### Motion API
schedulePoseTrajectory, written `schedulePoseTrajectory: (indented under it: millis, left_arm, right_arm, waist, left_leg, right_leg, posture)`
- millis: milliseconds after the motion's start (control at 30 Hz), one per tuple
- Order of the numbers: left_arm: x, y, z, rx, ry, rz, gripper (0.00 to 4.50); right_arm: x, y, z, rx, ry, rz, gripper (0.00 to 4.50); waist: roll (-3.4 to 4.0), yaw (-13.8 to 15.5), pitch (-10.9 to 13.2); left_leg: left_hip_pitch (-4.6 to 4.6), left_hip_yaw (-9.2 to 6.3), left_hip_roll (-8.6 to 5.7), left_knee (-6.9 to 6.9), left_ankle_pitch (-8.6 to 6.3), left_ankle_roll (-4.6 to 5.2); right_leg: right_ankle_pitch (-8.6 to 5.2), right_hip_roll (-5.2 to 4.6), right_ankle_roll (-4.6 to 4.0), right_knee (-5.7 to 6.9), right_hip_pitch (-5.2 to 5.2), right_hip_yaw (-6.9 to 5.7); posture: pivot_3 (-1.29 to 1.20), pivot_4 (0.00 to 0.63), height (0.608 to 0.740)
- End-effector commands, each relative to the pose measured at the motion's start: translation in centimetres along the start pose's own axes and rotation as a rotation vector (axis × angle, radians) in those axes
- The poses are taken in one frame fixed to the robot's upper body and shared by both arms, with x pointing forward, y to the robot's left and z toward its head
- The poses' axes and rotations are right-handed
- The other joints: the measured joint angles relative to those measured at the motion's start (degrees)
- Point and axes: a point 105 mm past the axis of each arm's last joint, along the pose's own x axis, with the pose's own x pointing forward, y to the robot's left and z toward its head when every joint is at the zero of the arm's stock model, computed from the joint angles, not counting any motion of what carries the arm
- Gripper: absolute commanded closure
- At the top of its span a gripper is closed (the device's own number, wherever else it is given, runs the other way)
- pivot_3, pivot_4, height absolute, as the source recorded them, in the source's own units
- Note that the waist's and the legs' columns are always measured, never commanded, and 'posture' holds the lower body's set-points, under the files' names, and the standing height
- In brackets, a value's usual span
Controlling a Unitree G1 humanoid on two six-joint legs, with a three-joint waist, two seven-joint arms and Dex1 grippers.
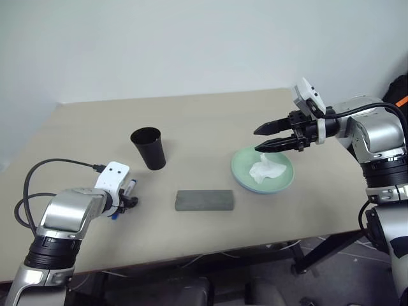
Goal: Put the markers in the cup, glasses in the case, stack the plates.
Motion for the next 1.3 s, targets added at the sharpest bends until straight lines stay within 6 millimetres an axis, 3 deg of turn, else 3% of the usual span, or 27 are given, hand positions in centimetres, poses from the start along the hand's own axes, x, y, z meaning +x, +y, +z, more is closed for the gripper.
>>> schedulePoseTrajectory:
  millis: [33,100,167,267,433,733,833,1000,1100,1300]
  left_arm:
    - [-0.1,0.8,1.2,0.007,-0.031,0.042,1.32]
    - [0.3,0.9,1.0,0.003,-0.022,0.045,1.32]
    - [0.7,1.0,1.0,-0.008,-0.02,0.046,1.69]
    - [1.0,0.9,0.9,-0.018,-0.012,0.035,2.55]
    - [1.4,0.9,0.6,-0.038,0.002,0.029,4.33]
    - [1.1,0.7,1.9,0.019,-0.049,-0.001,4.4]
    - [0.0,-1.0,3.4,0.147,-0.155,-0.106,4.4]
    - [-3.2,-5.9,3.8,0.483,-0.351,-0.407,4.4]
    - [-5.4,-7.2,6.2,0.526,-0.573,-0.502,4.4]
    - [-6.4,-5.4,12.3,0.415,-0.869,-0.347,4.4]
  right_arm:
    - [-0.5,-0.1,1.4,-0.059,-0.003,-0.015,1.83]
    - [-0.4,-0.1,1.4,-0.061,-0.004,-0.015,1.83]
    - [-0.3,-0.1,1.5,-0.062,-0.005,-0.014,1.83]
    - [-0.2,-0.1,1.5,-0.063,-0.006,-0.012,1.83]
    - [-0.1,-0.1,1.6,-0.064,-0.007,-0.011,1.83]
    - [0.1,-0.1,1.7,-0.068,-0.014,-0.012,1.83]
    - [0.1,-0.1,1.7,-0.069,-0.013,-0.012,1.83]
    - [0.2,-0.2,1.8,-0.073,-0.017,-0.011,1.83]
    - [0.3,-0.2,1.9,-0.074,-0.023,-0.01,1.83]
    - [0.5,-0.2,1.9,-0.078,-0.03,-0.012,1.83]
  waist:
    - [0.0,0.03,0.0]
    - [0.0,0.02,0.0]
    - [0.01,0.01,0.0]
    - [0.01,0.0,-0.01]
    - [0.05,-0.02,-0.03]
    - [0.09,-0.03,-0.04]
    - [0.08,-0.02,-0.03]
    - [0.09,-0.09,-0.03]
    - [0.13,0.04,-0.03]
    - [0.12,1.28,-0.04]
  left_leg:
    - [0.0,-0.01,0.0,0.0,0.0,0.0]
    - [0.0,-0.02,0.0,0.0,0.0,0.0]
    - [0.0,-0.02,0.0,0.0,0.0,0.0]
    - [0.01,-0.02,0.0,0.0,0.0,0.0]
    - [0.01,-0.05,0.01,-0.02,0.0,0.0]
    - [0.03,-0.06,0.01,-0.03,0.0,0.0]
    - [-0.01,-0.06,0.01,-0.03,0.0,0.0]
    - [-0.06,0.1,0.01,-0.18,0.0,0.0]
    - [-0.08,0.11,0.03,-0.47,0.0,0.0]
    - [-0.07,0.04,0.08,-0.55,0.0,0.01]
  right_leg:
    - [0.0,0.0,0.0,0.0,0.01,-0.01]
    - [0.0,0.0,-0.01,0.0,0.01,-0.01]
    - [0.0,0.0,-0.01,0.01,0.01,0.01]
    - [0.0,0.0,-0.01,0.01,0.01,0.0]
    - [0.01,0.01,-0.01,0.03,0.0,0.0]
    - [0.04,0.0,-0.09,0.05,0.0,-0.01]
    - [0.04,0.0,-0.1,0.04,-0.03,-0.01]
    - [0.04,-0.03,-0.09,-0.27,-0.11,0.15]
    - [0.07,-0.01,-0.12,-0.65,-0.12,0.2]
    - [0.12,0.04,-0.12,-0.8,-0.05,0.04]
  posture:
    - [0.0,0.0,0.74]
    - [0.0,0.0,0.74]
    - [0.0,0.0,0.74]
    - [0.0,0.0,0.74]
    - [0.0,0.0,0.74]
    - [0.0,0.0,0.74]
    - [0.0,0.0,0.74]
    - [0.0,0.0,0.74]
    - [0.0,0.0,0.74]
    - [0.0,0.0,0.74]
